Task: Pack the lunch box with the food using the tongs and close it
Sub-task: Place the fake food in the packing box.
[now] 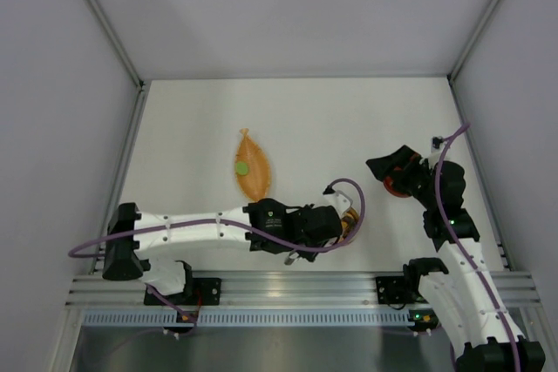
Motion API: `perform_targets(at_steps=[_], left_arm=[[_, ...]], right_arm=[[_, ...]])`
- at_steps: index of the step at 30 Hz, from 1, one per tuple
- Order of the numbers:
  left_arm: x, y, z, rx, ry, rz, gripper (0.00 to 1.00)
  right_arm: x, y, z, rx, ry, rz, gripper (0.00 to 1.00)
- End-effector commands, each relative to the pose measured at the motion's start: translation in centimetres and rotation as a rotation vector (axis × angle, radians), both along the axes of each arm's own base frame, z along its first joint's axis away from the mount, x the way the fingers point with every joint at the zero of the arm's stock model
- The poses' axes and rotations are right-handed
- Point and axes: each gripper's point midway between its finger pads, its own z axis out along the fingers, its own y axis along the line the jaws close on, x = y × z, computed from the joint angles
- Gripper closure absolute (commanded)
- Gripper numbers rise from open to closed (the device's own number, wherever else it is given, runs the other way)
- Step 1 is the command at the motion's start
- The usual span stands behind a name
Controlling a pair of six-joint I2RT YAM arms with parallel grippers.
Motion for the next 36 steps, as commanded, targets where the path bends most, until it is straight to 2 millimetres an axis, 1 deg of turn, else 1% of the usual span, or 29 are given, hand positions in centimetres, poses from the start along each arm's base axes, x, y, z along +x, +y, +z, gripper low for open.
perform_targets(at_steps=[1,4,7,12,17,22,28,36], left_arm=[[0.6,-2.4,2.6,-0.119,-0.028,0.028,0.7],[0.6,-2.6,2.6,-0.122,-0.028,0.026,0.7],[1.2,-2.3,2.4,-0.106,-0.057,0.047,0.7],[1.8,-2.5,3.3,-0.112,-0.093,0.05,0.68],[1.8,-3.0,2.7,-0.09,-0.091,0.031,0.67],[1.8,-3.0,1.6,-0.061,-0.087,0.031,0.66],[1.9,-3.3,1.3,-0.066,-0.093,0.023,0.64],[2.1,-3.8,1.2,-0.061,-0.104,0.014,0.56]], right_arm=[[0.5,-0.4,2.0,-0.005,-0.072,-0.015,0.01],[0.5,-0.4,2.0,-0.007,-0.071,-0.016,0.0],[0.5,-0.4,1.8,-0.007,-0.068,-0.016,0.0],[0.5,-0.4,1.9,-0.008,-0.072,-0.014,0.0],[0.5,-0.4,1.9,-0.006,-0.07,-0.016,0.0],[0.4,-0.4,1.9,-0.008,-0.07,-0.014,0.01],[0.4,-0.4,2.0,-0.006,-0.074,-0.013,0.01],[0.3,-0.4,2.0,-0.01,-0.074,-0.011,0.0]])
